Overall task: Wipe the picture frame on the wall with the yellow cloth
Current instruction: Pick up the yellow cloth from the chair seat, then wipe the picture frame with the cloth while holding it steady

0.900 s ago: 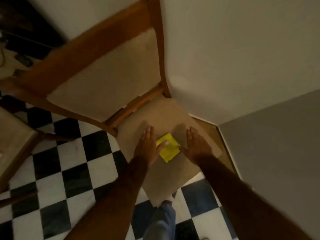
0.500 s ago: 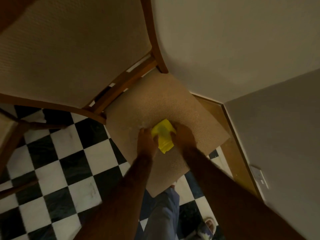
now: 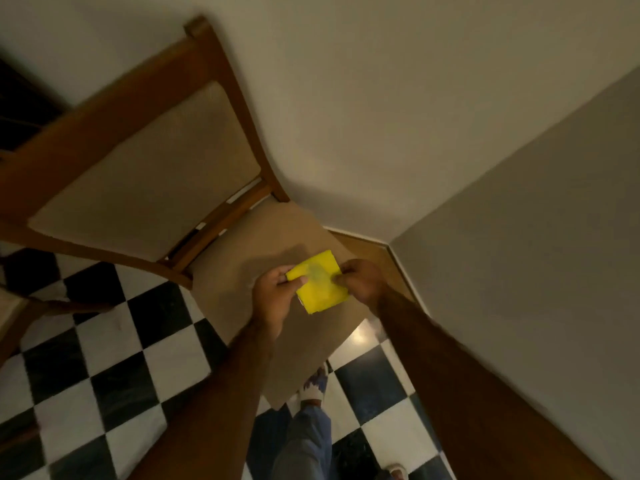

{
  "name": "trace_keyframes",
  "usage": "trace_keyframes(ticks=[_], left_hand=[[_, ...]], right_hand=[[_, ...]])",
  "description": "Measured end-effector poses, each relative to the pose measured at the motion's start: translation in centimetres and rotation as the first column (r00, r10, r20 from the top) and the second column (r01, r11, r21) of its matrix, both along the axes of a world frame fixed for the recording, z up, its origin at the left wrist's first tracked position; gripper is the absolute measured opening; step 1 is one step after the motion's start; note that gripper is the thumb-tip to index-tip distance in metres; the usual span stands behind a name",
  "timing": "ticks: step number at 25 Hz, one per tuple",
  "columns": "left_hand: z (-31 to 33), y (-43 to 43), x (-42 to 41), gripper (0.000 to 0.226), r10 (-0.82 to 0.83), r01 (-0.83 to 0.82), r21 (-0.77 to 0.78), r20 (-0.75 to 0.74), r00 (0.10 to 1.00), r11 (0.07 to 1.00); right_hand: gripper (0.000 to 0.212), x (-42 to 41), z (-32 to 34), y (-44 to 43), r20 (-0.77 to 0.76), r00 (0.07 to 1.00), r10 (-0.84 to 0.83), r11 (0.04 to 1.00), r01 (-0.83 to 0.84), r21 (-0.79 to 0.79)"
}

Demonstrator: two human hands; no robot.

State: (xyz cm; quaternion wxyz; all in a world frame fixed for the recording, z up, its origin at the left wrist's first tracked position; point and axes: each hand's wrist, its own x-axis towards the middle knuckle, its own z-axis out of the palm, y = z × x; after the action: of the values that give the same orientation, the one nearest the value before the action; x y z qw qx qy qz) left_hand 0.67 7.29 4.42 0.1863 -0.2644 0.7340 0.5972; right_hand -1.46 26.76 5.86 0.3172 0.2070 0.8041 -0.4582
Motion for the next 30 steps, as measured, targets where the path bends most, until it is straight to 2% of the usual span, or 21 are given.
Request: trace_keyframes(ticks=[6,14,19,24,28,30], left_hand=[[12.2,6.6,-2.6,0.038,-0.019,0.042,0.128,-0.175,0.984,0.991],[28.0,16.4,-3.5,0.034,-0.139,0.223,0.135,-0.454,0.880,0.966],[37.4,21.5,-3.0,0.033,-0.140,0.305,0.161,-0.630,0.764,0.939],[48.3,27.2,-1.4,0.035,-0.086,0.421,0.252,-0.766,0.637,0.871],[54.4,29.2,-0.9,0.029,-0.060,0.470,0.230,-0.849,0.526,0.852],[59.0,31.4,0.6,0.029,-0.055,0.526,0.212,-0.893,0.447,0.824]], right_hand=[[0.032,-0.2,13.4,7.6,-0.213,0.977,-0.027,0.997,0.042,0.066],[0.032,2.5,28.7,16.9,-0.450,0.878,-0.164,0.971,0.224,0.083],[0.033,5.2,38.9,21.0,-0.605,0.771,-0.196,0.950,0.302,0.077],[0.030,9.1,51.4,25.1,-0.763,0.619,-0.186,0.909,0.404,0.106],[0.027,10.7,58.1,26.0,-0.809,0.578,-0.109,0.888,0.422,0.182],[0.026,13.6,62.7,27.5,-0.844,0.519,-0.136,0.863,0.481,0.157]])
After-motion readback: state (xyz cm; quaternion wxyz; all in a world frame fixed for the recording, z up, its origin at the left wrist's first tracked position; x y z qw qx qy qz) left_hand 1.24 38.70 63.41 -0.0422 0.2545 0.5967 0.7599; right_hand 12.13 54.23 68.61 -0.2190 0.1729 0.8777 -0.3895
